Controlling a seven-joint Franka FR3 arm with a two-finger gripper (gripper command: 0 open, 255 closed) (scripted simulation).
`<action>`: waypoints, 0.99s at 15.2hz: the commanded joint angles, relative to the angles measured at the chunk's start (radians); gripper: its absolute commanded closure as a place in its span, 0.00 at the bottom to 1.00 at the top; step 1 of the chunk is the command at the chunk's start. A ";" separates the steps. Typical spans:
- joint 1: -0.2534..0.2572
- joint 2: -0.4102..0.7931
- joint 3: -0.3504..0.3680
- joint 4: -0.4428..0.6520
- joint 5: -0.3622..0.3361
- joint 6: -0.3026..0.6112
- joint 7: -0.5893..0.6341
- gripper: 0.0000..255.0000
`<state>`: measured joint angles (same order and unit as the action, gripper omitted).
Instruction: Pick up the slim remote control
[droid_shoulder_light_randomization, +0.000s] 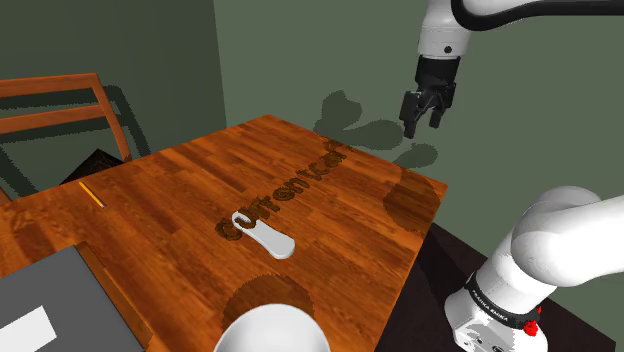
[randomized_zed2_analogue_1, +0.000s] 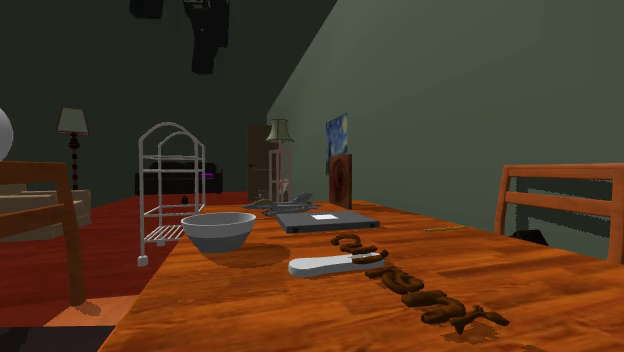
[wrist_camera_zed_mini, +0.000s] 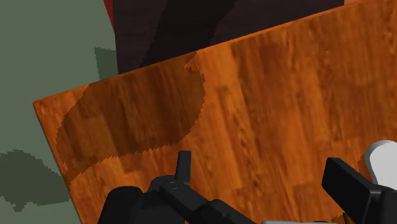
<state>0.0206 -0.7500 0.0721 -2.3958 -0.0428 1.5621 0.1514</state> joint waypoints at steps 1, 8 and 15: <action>0.000 0.000 0.000 0.000 0.000 0.000 0.000 0.00; 0.049 0.150 0.076 -0.045 0.055 0.207 0.052 0.00; 0.087 0.349 0.156 -0.029 0.082 0.405 0.104 0.00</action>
<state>0.1018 -0.4321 0.2151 -2.4314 0.0358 1.9387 0.2453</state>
